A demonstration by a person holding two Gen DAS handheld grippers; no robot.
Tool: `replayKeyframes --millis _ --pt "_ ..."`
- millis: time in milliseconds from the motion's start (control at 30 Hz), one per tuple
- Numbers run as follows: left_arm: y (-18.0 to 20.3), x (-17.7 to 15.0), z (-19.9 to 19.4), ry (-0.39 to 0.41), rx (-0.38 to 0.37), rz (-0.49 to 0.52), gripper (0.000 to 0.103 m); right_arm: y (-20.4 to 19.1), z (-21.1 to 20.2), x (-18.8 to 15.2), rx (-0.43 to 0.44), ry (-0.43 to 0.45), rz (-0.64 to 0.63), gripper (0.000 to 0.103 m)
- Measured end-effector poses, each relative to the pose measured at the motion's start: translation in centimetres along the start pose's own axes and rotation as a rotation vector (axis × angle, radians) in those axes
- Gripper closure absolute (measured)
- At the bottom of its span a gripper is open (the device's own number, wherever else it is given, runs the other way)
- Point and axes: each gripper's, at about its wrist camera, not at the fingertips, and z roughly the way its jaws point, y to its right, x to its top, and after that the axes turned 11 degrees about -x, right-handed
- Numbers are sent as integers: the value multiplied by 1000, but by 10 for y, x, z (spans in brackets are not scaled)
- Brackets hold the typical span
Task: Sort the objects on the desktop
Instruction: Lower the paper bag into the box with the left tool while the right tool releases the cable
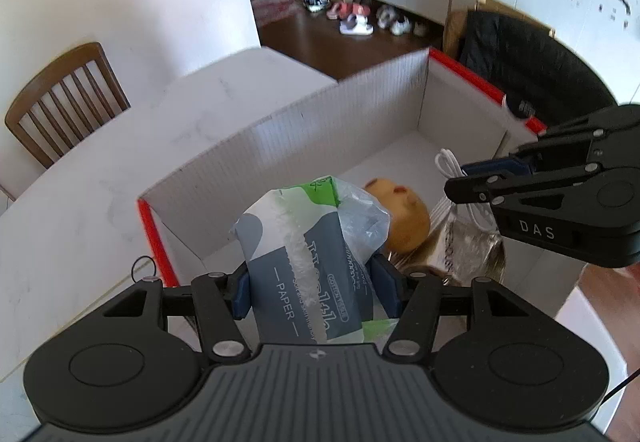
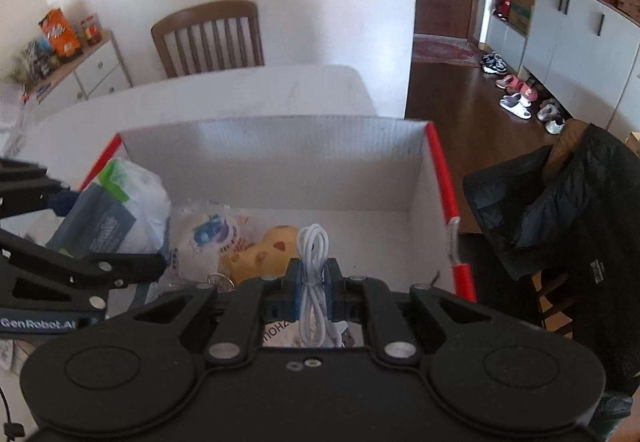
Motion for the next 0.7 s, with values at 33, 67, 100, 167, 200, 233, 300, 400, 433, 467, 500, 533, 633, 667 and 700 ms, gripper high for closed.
replayKeyframes --millis 33,67,100,167,200,233,300,400,433,467,500,533,633,667,700 --pt "0 0 4 -14 1 3 45 -1 2 -1 0 -5 -7 92" --pt "0 -1 8 -27 1 6 45 -2 4 -1 1 -10 -16 92" --pt "1 -1 12 -39 0 9 45 -3 6 -2 -1 -15 -25 92" --pt "0 -3 17 -55 0 12 44 -5 9 -3 -2 -22 -38 92" --pt "0 -4 18 -60 -3 9 44 -5 11 -3 -2 -26 -44 92" --pt "-1 -4 20 -65 -9 5 44 -6 12 -3 -1 -30 -49 92" --pt "-2 -5 21 -72 -17 -1 44 -5 15 -4 -1 -38 -61 92" --pt "-5 -6 22 -84 -25 -4 43 -6 20 -5 0 -58 -79 92" --pt "-6 -6 23 -88 -26 -7 42 -7 20 -5 2 -60 -83 92" --pt "-6 -5 24 -93 -27 -11 42 -7 21 -6 5 -66 -86 91" --pt "-7 -6 25 -94 -26 -17 40 -7 21 -6 11 -72 -88 90" --pt "-9 -7 24 -91 -29 -27 39 -8 21 -6 16 -74 -89 87" --pt "-13 -10 22 -78 -46 -61 34 -9 20 -6 23 -79 -97 82" --pt "-15 -11 21 -70 -54 -74 33 -9 19 -6 25 -78 -100 81" --pt "-16 -12 19 -61 -66 -87 33 -9 19 -7 27 -78 -100 80"
